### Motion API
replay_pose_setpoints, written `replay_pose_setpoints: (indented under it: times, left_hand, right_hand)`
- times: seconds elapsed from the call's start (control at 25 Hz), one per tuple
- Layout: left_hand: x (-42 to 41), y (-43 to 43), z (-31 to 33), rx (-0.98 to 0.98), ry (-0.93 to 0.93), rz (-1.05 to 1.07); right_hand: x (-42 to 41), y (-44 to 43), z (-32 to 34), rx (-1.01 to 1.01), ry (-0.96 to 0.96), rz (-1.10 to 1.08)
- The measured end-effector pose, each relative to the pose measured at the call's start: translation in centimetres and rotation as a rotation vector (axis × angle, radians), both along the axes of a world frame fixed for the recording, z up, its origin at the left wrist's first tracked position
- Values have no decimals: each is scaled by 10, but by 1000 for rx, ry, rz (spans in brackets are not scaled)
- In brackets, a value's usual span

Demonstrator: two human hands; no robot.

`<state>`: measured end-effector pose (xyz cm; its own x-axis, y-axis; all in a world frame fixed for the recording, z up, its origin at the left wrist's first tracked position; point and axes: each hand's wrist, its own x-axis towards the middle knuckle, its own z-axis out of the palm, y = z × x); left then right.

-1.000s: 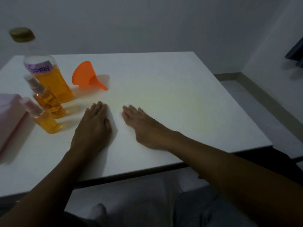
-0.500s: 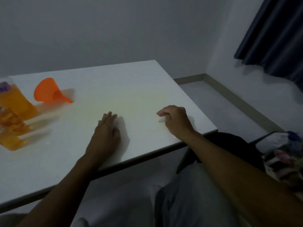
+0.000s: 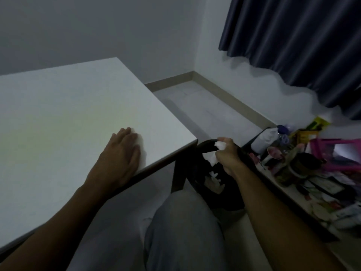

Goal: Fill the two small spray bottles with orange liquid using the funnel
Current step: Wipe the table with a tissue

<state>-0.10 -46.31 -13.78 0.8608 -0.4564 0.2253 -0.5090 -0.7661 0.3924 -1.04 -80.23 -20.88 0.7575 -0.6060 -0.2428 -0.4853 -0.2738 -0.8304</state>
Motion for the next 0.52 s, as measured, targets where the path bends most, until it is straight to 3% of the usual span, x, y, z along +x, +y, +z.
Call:
replay_pose_setpoints:
  times: [0.16,0.32,0.52]
  left_hand:
    - [-2,-1,2,27,2,9]
    - [-5,-5,7,-1,36,37]
    - [-6,-5,7,-18,8,36]
  right_hand:
    - [-10,-6,-62,-120,241,48]
    - [-18,-12,-99,-191,338,25]
    - [-24,-10,-81,-198,276,30]
